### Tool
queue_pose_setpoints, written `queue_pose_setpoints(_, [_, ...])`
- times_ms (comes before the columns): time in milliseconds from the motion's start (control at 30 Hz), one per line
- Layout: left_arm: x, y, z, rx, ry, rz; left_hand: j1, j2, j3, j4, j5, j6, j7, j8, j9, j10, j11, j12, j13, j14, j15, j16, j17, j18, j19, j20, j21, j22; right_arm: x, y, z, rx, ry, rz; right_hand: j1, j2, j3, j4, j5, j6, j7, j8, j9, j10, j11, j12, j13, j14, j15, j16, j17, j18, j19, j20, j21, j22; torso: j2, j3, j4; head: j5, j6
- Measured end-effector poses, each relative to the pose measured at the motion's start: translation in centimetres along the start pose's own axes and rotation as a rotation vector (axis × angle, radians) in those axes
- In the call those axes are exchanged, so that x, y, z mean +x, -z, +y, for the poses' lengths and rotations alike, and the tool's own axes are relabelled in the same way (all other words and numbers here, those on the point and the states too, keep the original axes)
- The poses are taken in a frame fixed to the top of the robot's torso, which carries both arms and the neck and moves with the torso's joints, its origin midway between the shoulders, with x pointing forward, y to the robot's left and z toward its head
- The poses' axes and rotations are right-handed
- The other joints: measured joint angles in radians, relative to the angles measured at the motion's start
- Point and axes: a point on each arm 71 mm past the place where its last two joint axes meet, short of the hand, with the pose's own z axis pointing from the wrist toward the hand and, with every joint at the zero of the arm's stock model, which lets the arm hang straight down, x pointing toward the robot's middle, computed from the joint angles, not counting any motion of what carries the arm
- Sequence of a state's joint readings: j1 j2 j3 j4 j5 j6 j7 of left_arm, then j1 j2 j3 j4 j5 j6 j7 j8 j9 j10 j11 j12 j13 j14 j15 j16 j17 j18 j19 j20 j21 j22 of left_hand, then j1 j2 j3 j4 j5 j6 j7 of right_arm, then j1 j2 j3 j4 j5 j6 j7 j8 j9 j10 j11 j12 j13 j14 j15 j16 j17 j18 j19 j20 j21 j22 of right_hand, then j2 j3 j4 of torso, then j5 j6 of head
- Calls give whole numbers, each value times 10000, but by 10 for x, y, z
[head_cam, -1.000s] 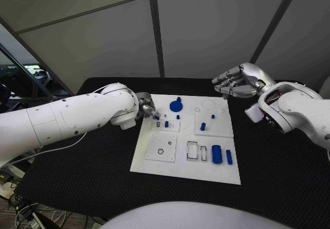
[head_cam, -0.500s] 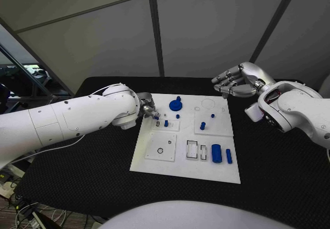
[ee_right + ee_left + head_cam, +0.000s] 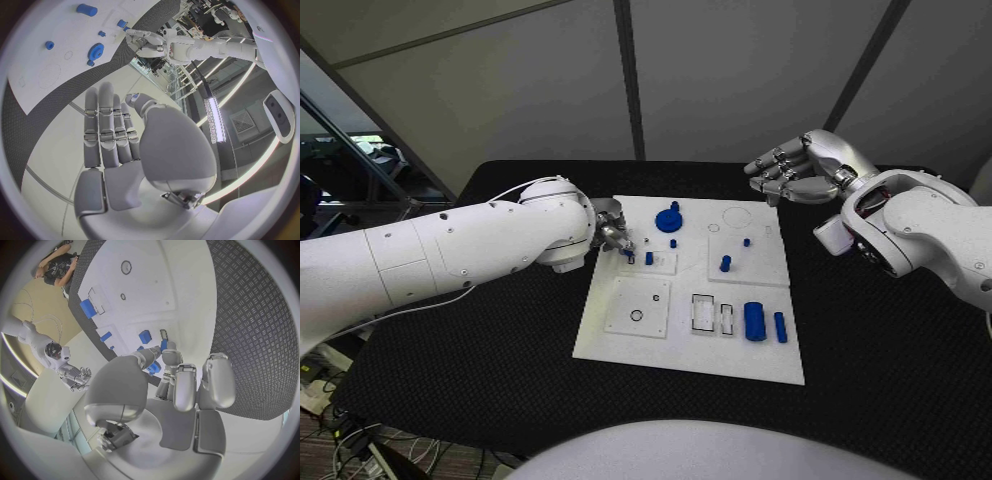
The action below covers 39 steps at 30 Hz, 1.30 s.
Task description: Assemble the parts on the task board
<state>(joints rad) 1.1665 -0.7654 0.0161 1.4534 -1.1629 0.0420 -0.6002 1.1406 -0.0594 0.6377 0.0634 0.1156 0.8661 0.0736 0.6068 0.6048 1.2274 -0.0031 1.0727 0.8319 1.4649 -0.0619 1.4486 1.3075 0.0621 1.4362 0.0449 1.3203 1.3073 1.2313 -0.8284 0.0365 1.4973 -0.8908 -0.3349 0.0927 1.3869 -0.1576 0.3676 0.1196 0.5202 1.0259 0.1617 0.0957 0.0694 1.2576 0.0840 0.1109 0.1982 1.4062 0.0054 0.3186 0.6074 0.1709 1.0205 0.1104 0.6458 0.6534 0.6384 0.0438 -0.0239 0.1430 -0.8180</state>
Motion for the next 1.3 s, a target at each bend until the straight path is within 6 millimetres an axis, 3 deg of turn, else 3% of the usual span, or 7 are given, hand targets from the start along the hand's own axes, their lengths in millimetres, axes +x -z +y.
queue_pose_setpoints(267, [3,-1,0,-18,-165,108,-25,-25,3,-3,0,-16,16,-3,209,18,6,0,0,0,0,0,0,0,0,0,0,0,0,0,0,1,-1,4,0,0,0,0,0,0,0,0,0,0,0,0,0,0,0,0,-1,-1,0,0,0,0,0,0,5,-16,-12])
queue_pose_setpoints(1300, [7,0,-3,73,-248,160,-23,-23,56,1,-17,-52,-19,80,209,49,-18,-1,-13,1,1,0,0,0,0,0,46,0,0,0,0,0,-1,14,0,0,0,0,0,0,0,0,0,0,0,0,1,0,0,6,4,0,0,0,0,0,0,7,5,-15,-50])
